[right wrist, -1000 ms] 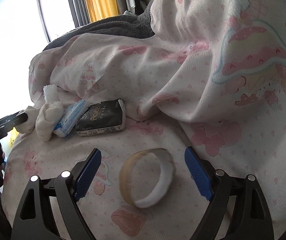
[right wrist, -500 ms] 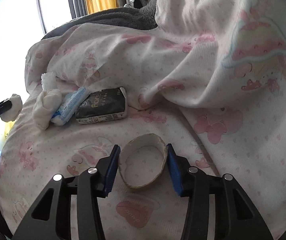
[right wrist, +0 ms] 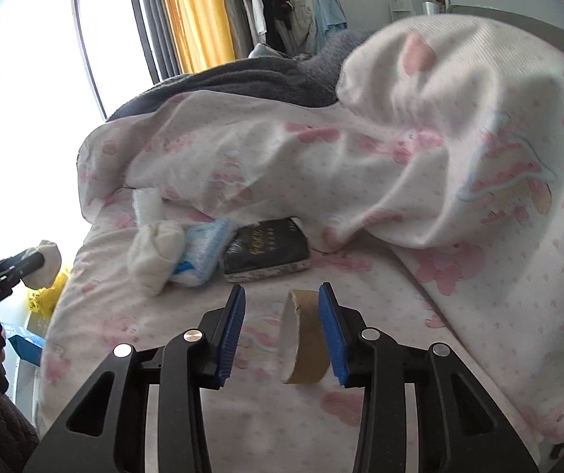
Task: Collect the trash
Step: 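Close the right tool on the brown tape core while the left tool holds the cloth, then carry the cloth with the left tool and the tape core with the right tool to the bin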
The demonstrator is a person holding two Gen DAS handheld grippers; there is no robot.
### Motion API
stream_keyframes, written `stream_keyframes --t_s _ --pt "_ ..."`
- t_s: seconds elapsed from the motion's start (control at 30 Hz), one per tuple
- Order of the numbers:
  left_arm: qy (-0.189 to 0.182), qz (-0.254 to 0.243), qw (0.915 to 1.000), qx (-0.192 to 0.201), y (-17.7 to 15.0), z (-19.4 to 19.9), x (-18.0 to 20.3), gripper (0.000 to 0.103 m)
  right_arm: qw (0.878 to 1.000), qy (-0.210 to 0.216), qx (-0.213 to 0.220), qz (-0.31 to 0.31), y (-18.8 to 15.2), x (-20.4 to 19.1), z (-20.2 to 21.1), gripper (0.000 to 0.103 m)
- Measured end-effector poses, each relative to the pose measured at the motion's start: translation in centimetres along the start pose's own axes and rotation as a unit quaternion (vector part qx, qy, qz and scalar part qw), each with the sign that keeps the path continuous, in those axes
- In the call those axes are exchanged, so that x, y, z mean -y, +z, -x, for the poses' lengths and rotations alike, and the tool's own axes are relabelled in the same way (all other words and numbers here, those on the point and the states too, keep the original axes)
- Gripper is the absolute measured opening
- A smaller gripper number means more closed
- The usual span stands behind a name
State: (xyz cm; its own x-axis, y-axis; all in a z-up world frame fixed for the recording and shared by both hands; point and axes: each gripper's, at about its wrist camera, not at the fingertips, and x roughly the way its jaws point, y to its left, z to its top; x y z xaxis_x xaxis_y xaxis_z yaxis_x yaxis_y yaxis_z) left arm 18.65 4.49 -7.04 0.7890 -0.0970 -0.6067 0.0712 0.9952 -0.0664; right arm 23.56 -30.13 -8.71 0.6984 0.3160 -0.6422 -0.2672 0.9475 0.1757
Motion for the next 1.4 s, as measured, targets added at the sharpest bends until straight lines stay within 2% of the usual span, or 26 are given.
stream_keyframes --t_s 0.13,0.3,0.37,0.4,0.47,0.7,0.73,0.77,0.83,0.87,0.93,1.13,1.4 --pt "0.014 0.010 0.9998 -0.006 -0.6 0.8 -1.8 0.050 1.000 0.006 0.000 0.013 0.7 -2.2 0.0 0.038" --pt "0.027 0.033 0.9990 -0.011 -1.2 1.7 -4.4 0.050 0.999 -0.035 -0.003 0.020 1.1 -2.8 0.2 0.040" --pt "0.029 0.041 0.9987 -0.010 -1.2 2.0 -5.1 0.050 0.999 -0.048 0.008 0.007 1.1 -2.0 0.7 0.074" --pt "0.029 0.044 0.9985 -0.009 -1.1 2.1 -5.4 0.050 0.998 -0.058 0.017 0.001 1.0 -1.6 1.1 0.075" --pt "0.027 0.052 0.9983 -0.003 -0.9 2.4 -5.8 0.050 0.998 -0.068 0.012 -0.008 0.7 -0.6 1.1 0.076" --pt "0.011 0.062 0.9979 0.011 0.0 2.5 -5.8 0.050 0.998 -0.052 -0.027 -0.015 -0.7 0.4 -1.6 0.076" --pt "0.011 0.059 0.9982 0.010 0.0 2.5 -5.7 0.050 0.998 -0.055 -0.035 -0.017 -0.8 0.4 -2.2 0.072" --pt "0.012 0.056 0.9983 0.010 0.1 2.5 -5.7 0.050 0.998 -0.054 -0.041 -0.018 -0.7 0.3 -2.5 0.056" --pt "0.014 0.058 0.9982 0.009 0.0 2.5 -5.9 0.050 0.998 -0.046 -0.048 -0.016 -0.7 0.0 -3.0 0.044" --pt "0.014 0.062 0.9980 0.009 0.0 2.6 -6.1 0.050 0.997 -0.047 -0.054 -0.012 -0.7 -0.2 -3.3 0.033" --pt "0.015 0.069 0.9975 0.007 -0.1 2.7 -6.5 0.050 0.997 -0.047 -0.064 -0.002 -0.8 -0.7 -3.6 0.022" --pt "0.025 0.058 0.9980 -0.011 -0.9 2.8 -6.8 0.050 0.998 -0.045 -0.045 -0.001 -0.1 -2.0 -2.7 0.020" --pt "0.049 0.035 0.9950 -0.079 -3.7 1.3 -7.9 0.050 1.000 -0.009 -0.012 0.013 1.7 -5.8 -1.3 0.020"
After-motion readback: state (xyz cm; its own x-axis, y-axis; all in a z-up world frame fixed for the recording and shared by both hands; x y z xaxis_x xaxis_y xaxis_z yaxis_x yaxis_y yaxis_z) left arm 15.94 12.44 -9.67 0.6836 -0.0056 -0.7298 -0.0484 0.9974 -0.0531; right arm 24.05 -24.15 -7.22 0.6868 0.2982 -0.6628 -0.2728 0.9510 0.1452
